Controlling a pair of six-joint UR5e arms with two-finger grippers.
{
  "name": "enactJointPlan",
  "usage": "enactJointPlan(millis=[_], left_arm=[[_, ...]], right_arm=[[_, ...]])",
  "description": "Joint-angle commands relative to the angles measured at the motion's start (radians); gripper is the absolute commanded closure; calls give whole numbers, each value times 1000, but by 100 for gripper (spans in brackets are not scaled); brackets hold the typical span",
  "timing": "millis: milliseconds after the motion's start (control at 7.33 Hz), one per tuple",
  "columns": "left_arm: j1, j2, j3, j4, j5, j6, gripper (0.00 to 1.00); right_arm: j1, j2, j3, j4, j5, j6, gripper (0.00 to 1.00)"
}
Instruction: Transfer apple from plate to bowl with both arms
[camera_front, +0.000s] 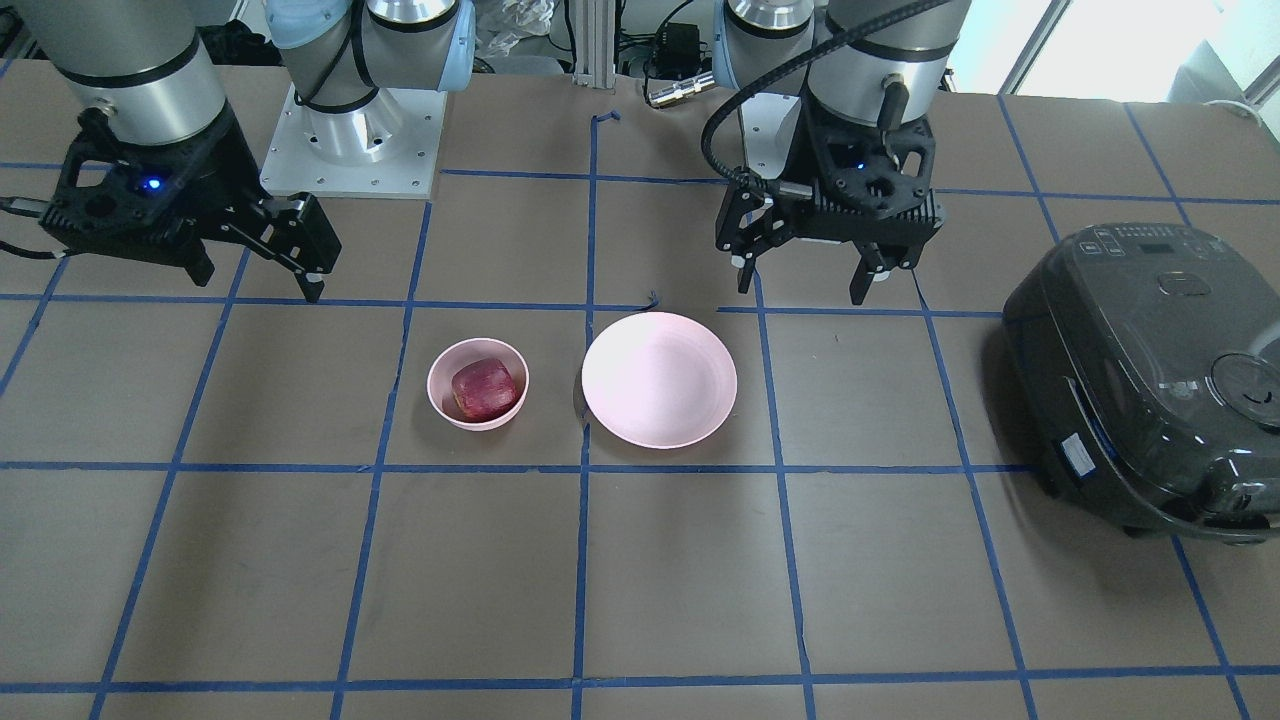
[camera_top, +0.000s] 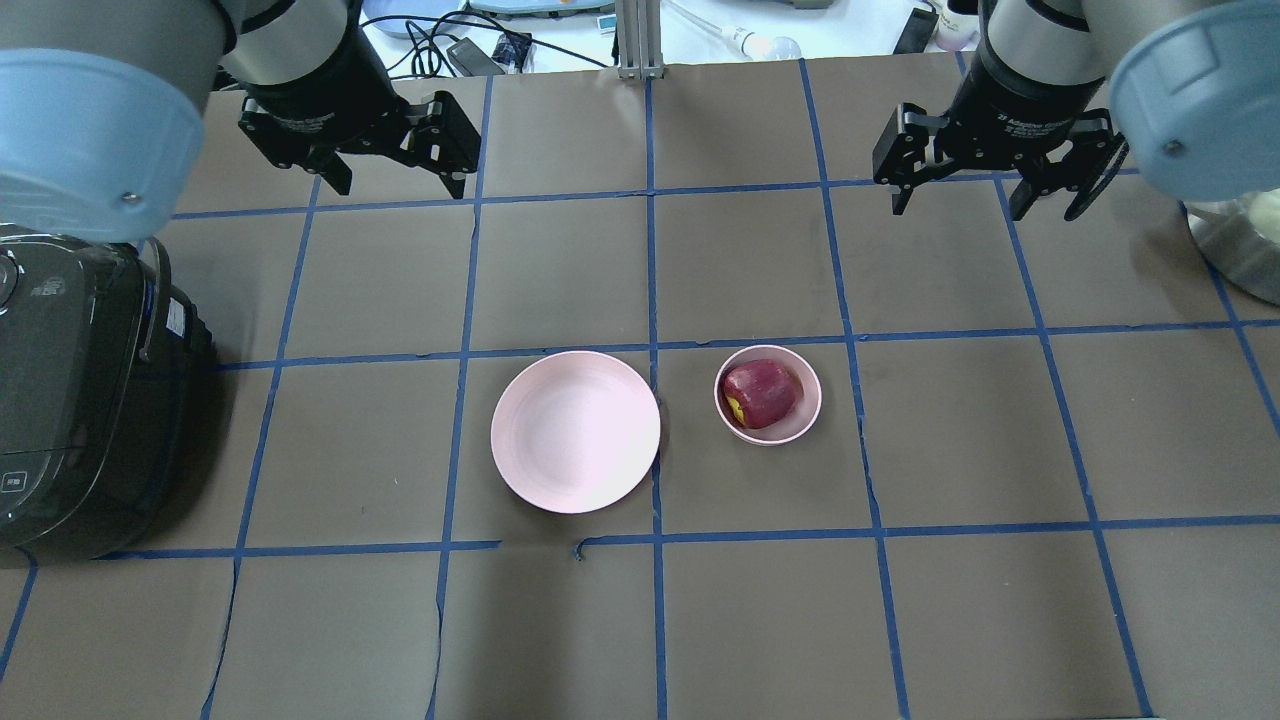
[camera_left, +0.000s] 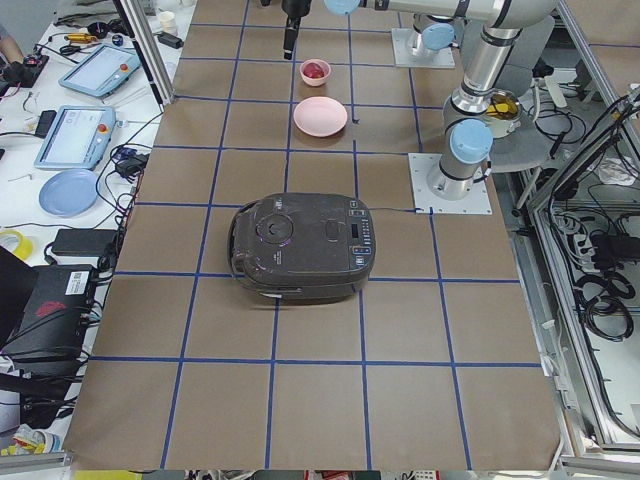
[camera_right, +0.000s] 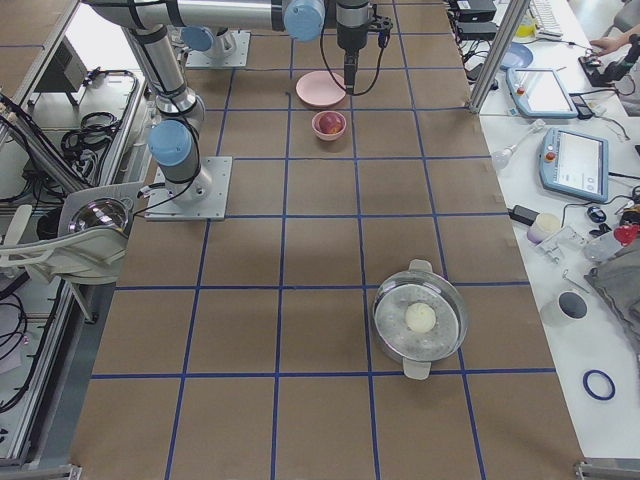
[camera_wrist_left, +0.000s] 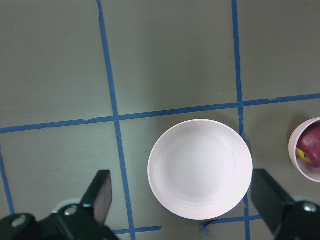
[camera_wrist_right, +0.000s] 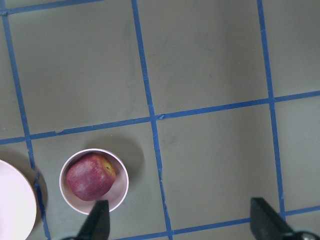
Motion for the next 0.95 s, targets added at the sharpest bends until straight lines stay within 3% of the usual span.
enactJointPlan(millis=[0,136,818], left_arm=[[13,27,4,-34,0,4,0],[11,32,-7,-34,-3,6,0],[11,35,-7,-40,-1,9,0]], right_arm=[[8,-7,-39,38,22,-3,0],[8,-7,-41,44,54,-3,0],[7,-4,-30,44,42,-8,0]])
